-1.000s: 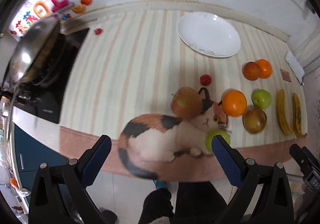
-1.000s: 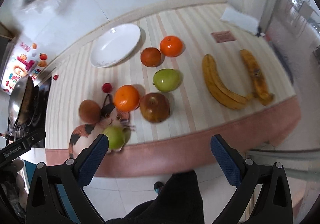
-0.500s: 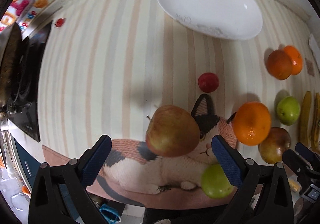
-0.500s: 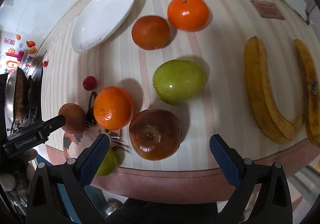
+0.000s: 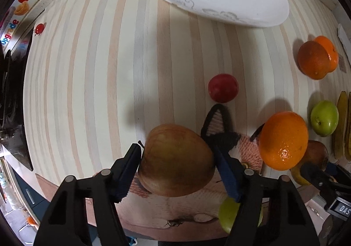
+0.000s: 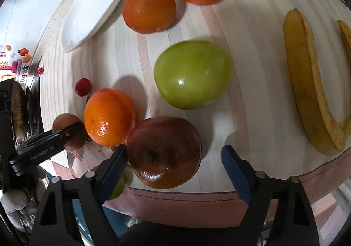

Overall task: Organize fruits
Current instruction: 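Grasp the red apple with the left tool while the right tool grasps the dark apple, then carry both apples to the white plate and open both tools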

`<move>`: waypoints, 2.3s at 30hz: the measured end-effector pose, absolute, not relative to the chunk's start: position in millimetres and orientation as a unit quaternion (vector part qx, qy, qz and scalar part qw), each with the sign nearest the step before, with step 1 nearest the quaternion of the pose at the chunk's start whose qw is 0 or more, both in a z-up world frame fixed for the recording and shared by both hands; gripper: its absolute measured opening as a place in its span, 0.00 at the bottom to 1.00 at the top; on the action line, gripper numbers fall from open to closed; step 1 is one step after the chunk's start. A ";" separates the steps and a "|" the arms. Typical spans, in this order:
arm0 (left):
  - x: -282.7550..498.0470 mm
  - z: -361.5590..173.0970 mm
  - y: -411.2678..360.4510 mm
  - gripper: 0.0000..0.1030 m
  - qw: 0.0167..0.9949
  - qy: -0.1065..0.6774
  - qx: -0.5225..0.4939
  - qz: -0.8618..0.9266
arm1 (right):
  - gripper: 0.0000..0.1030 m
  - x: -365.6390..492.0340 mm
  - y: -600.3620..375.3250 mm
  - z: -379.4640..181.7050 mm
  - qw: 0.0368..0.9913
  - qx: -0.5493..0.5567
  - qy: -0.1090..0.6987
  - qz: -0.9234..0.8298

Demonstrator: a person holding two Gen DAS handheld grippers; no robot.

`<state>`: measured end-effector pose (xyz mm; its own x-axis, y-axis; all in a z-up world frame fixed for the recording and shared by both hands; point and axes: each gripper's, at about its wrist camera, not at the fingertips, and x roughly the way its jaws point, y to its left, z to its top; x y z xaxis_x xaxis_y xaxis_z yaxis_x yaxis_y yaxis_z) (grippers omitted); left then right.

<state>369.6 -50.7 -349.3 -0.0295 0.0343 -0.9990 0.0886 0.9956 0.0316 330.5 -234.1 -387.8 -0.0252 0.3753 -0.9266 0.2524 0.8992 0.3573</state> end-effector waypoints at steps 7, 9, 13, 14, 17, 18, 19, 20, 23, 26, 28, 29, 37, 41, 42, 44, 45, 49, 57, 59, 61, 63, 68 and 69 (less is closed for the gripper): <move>362.6 -345.7 -40.6 0.64 0.700 0.713 0.036 -0.024 | 0.68 330.3 -215.4 -381.3 0.682 0.195 0.703 0.049; 362.5 -343.7 -39.1 0.64 0.701 0.712 0.036 -0.025 | 0.68 329.9 -211.5 -379.5 0.683 0.194 0.702 0.048; 354.1 -331.3 -30.2 0.64 0.707 0.706 0.029 -0.030 | 0.68 329.3 -210.0 -368.2 0.687 0.197 0.697 0.055; 352.5 -326.1 -28.3 0.64 0.710 0.703 0.024 -0.035 | 0.68 328.0 -214.8 -365.0 0.689 0.198 0.695 0.058; 351.2 -306.6 -28.3 0.64 0.715 0.698 0.011 -0.046 | 0.68 330.5 -211.6 -346.6 0.696 0.208 0.683 0.071; 351.2 -296.7 -27.2 0.64 0.719 0.693 0.003 -0.053 | 0.68 332.6 -210.5 -338.9 0.700 0.210 0.678 0.074; 355.8 -290.0 -23.1 0.64 0.722 0.689 -0.002 -0.058 | 0.68 334.9 -209.9 -332.6 0.704 0.211 0.674 0.077; 356.2 -281.2 -21.8 0.64 0.726 0.685 -0.007 -0.063 | 0.68 336.9 -210.1 -325.7 0.708 0.213 0.668 0.081; 364.6 -246.7 -21.1 0.64 0.741 0.666 -0.025 -0.082 | 0.68 352.3 -212.1 -299.1 0.725 0.221 0.647 0.092; 386.4 -221.0 -25.9 0.64 0.747 0.657 -0.038 -0.098 | 0.68 381.4 -212.5 -274.8 0.744 0.222 0.621 0.103; 406.9 -211.5 -27.2 0.64 0.749 0.653 -0.043 -0.102 | 0.68 401.4 -212.0 -265.3 0.755 0.216 0.610 0.106; 420.6 -207.1 -25.3 0.64 0.752 0.650 -0.045 -0.101 | 0.68 412.0 -214.7 -261.9 0.761 0.211 0.604 0.106; 512.6 -235.0 -14.4 0.64 0.734 0.673 -0.063 -0.065 | 0.68 523.0 -193.8 -294.9 0.773 0.124 0.611 0.112; 552.8 -268.1 -9.9 0.64 0.712 0.696 -0.077 -0.048 | 0.68 564.4 -178.1 -324.8 0.756 0.097 0.635 0.122; 560.3 -274.8 -8.1 0.64 0.706 0.702 -0.082 -0.045 | 0.68 575.0 -172.0 -334.1 0.752 0.089 0.641 0.125; 569.8 -283.3 -6.0 0.64 0.697 0.710 -0.088 -0.044 | 0.68 586.7 -163.2 -343.3 0.746 0.075 0.649 0.132; 573.3 -286.5 -4.8 0.64 0.694 0.713 -0.091 -0.042 | 0.68 596.4 -156.4 -350.7 0.741 0.067 0.655 0.136; 584.1 -294.7 -3.5 0.64 0.682 0.724 -0.088 -0.045 | 0.68 615.9 -141.7 -367.7 0.727 0.055 0.669 0.145; 592.3 -309.0 -3.9 0.64 0.666 0.740 -0.083 -0.041 | 0.68 637.4 -127.4 -383.8 0.706 0.036 0.690 0.157; 593.2 -311.8 -3.9 0.64 0.664 0.742 -0.082 -0.041 | 0.68 639.1 -127.7 -384.9 0.703 0.036 0.693 0.158; 594.1 -314.4 -5.6 0.64 0.663 0.744 -0.082 -0.035 | 0.69 643.1 -126.4 -385.8 0.701 0.038 0.695 0.157; 595.8 -315.1 -5.4 0.64 0.662 0.743 -0.091 -0.036 | 0.69 647.1 -124.7 -387.0 0.697 0.041 0.699 0.154; 596.6 -290.9 2.1 0.81 0.672 0.732 -0.103 -0.039 | 0.84 649.0 -129.4 -379.2 0.696 0.051 0.701 0.146; 595.1 -285.5 4.1 0.82 0.676 0.729 -0.102 -0.039 | 0.87 648.6 -132.3 -375.4 0.694 0.057 0.703 0.142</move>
<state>595.1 4.1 -285.5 -0.0663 -0.2016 -0.9772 -0.0972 0.9760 -0.1948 648.6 -132.3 -375.4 -0.0297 0.2773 -0.9603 -0.1176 0.9531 0.2789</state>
